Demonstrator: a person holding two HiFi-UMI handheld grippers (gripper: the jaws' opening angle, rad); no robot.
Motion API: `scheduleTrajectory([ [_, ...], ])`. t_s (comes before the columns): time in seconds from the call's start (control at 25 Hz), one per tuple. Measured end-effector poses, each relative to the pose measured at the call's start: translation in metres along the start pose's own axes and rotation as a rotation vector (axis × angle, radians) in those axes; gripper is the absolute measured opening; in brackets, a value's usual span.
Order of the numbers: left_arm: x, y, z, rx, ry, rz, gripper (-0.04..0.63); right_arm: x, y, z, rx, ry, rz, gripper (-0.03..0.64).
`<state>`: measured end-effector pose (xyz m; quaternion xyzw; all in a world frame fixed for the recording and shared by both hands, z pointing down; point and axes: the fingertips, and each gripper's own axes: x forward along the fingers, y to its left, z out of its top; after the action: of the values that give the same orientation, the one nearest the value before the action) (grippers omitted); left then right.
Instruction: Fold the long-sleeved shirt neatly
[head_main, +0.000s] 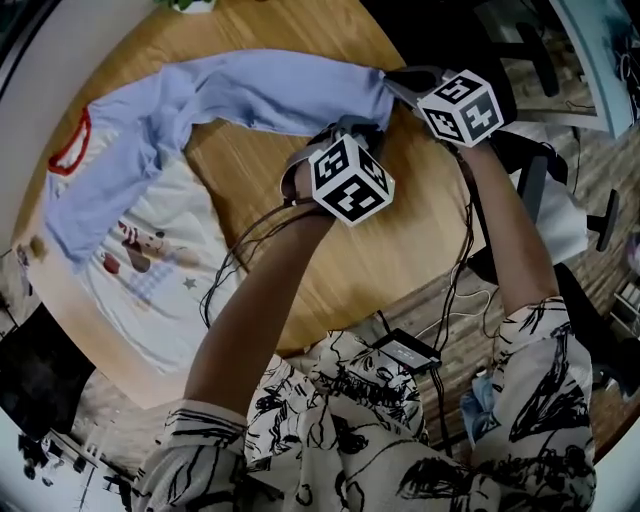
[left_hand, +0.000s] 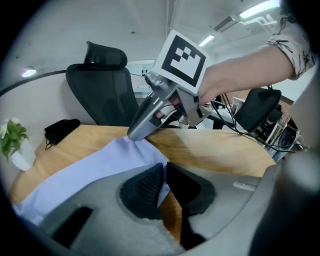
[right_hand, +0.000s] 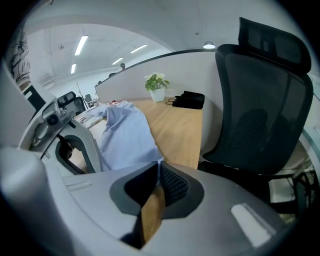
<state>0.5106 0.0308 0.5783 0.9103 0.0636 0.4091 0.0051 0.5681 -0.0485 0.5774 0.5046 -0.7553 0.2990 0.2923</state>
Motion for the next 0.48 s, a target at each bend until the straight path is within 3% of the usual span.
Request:
scheduleTrajectory([
  [0.24, -0.016, 0.009, 0.013, -0.027, -0.049, 0.014, 0.029, -0.003, 0.003, 0.016, -0.007, -0.010, -0.006, 0.028],
  [0.48, -0.070, 0.034, 0.045, -0.119, -0.201, 0.106, 0.029, -0.027, 0.019, 0.083, -0.040, -0.119, -0.026, 0.028],
])
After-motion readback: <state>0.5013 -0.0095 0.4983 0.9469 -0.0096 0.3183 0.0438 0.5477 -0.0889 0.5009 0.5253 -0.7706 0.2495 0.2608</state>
